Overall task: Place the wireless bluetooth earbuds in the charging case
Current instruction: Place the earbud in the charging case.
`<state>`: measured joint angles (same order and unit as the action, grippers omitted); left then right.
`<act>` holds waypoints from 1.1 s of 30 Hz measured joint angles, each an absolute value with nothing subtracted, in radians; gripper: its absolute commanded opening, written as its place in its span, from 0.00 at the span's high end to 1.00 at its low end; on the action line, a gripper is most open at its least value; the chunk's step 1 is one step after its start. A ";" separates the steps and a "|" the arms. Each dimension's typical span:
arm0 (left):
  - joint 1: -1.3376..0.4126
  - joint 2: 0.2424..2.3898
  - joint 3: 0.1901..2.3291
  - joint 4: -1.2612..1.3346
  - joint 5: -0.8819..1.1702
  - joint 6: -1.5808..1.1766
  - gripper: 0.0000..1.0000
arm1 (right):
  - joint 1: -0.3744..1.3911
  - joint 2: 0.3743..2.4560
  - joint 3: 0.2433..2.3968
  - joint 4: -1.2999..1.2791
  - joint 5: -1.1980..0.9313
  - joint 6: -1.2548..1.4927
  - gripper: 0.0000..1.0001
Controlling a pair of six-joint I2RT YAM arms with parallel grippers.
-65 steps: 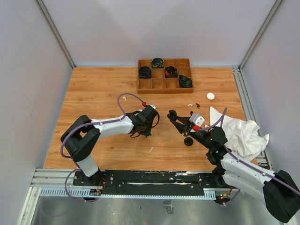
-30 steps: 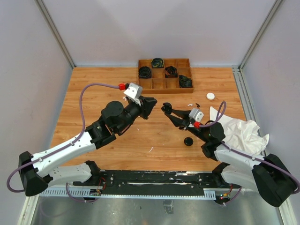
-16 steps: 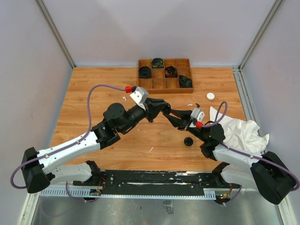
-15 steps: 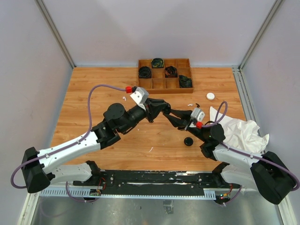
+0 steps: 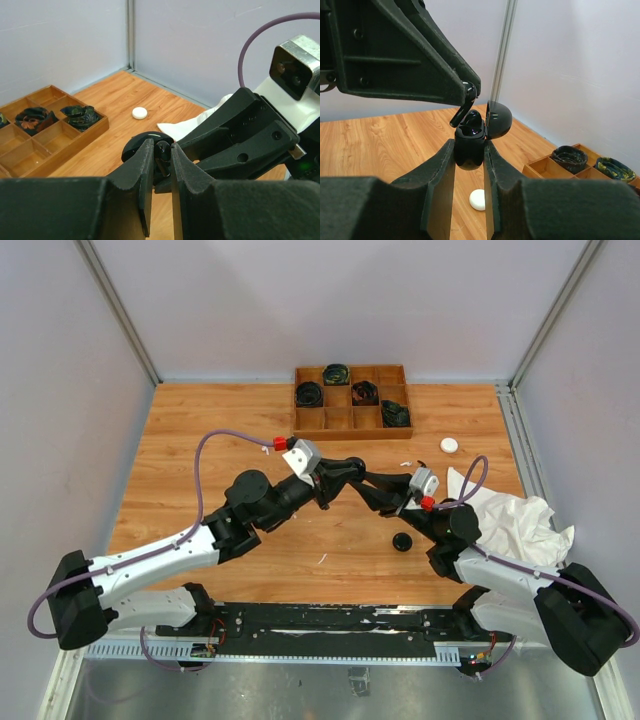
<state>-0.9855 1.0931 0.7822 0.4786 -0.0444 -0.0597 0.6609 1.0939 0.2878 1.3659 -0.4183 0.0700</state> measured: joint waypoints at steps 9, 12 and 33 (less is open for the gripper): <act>-0.991 1.108 0.761 0.543 -0.049 -0.023 0.90 | 0.661 1.093 0.287 1.372 -0.418 0.087 0.99; -0.992 1.112 0.760 0.554 -0.052 -0.018 0.91 | 0.661 1.092 0.288 1.373 -0.418 0.088 0.99; -1.030 1.121 0.733 0.616 -0.096 0.094 0.92 | 0.661 1.084 0.287 1.379 -0.419 0.104 0.99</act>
<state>-1.0302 1.1210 0.7334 0.6155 -0.0956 0.0940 0.6609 1.0836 0.2874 1.3788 -0.4187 0.1036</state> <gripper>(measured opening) 0.213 0.248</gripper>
